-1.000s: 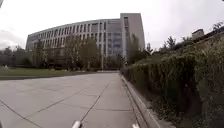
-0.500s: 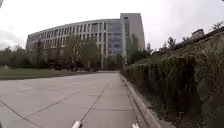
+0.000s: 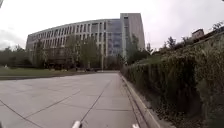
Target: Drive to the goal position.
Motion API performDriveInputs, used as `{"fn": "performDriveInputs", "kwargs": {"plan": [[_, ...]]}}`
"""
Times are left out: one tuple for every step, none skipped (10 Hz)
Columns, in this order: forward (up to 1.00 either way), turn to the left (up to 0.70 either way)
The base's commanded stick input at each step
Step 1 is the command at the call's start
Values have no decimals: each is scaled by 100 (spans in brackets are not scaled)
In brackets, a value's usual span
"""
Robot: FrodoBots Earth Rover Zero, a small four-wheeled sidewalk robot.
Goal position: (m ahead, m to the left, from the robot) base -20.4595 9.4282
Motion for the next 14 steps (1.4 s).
{"fn": "performDriveInputs", "kwargs": {"plan": [[7, 0], [7, 0], [7, 0], [7, 0], [7, 0], [6, 0], [7, 0], [7, 0], [7, 0], [6, 0], [7, 0], [6, 0], [7, 0], [6, 0]]}}
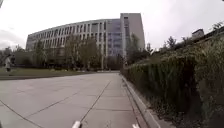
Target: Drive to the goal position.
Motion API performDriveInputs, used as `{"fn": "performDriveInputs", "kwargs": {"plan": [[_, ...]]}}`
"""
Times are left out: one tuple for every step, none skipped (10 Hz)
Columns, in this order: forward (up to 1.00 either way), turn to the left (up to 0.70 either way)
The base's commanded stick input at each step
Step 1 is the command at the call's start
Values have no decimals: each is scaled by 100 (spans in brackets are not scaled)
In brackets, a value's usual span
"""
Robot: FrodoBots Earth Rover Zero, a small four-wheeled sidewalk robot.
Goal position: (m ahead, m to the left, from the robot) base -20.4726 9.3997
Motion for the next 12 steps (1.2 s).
{"fn": "performDriveInputs", "kwargs": {"plan": [[6, 0], [6, 0], [6, 0], [7, 0], [7, 0], [6, 0], [7, 0], [6, 0], [6, 0], [7, 0], [7, 0], [7, 0]]}}
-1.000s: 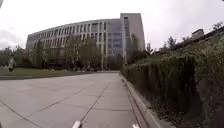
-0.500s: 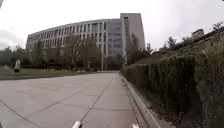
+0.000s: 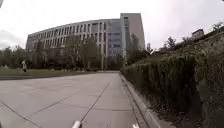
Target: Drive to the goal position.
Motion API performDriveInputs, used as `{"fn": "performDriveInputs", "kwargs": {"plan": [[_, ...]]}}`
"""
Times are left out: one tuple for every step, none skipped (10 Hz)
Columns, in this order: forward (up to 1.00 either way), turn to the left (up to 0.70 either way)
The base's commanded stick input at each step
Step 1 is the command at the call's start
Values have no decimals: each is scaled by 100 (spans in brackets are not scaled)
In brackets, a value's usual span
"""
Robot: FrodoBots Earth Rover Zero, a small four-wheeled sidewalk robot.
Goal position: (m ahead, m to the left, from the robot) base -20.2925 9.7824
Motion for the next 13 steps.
{"fn": "performDriveInputs", "kwargs": {"plan": [[7, 0], [7, 0], [6, 0], [6, 0], [6, 0], [7, 0], [7, 0], [7, 0], [7, 0], [6, 0], [7, 0], [7, 0], [6, 0]]}}
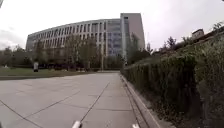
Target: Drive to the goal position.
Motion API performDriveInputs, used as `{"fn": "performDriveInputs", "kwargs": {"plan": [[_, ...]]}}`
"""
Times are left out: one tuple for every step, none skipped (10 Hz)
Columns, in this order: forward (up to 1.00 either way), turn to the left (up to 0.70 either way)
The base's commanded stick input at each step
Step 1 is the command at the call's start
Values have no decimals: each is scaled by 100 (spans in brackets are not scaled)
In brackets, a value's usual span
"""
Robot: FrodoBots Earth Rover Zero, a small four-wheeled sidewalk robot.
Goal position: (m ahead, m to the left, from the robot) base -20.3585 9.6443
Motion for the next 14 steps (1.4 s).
{"fn": "performDriveInputs", "kwargs": {"plan": [[7, 0], [6, 0], [6, 0], [6, 0], [6, 0], [7, 0], [7, 0], [6, 0], [6, 0], [7, 0], [7, 0], [7, 0], [6, 0], [6, 0]]}}
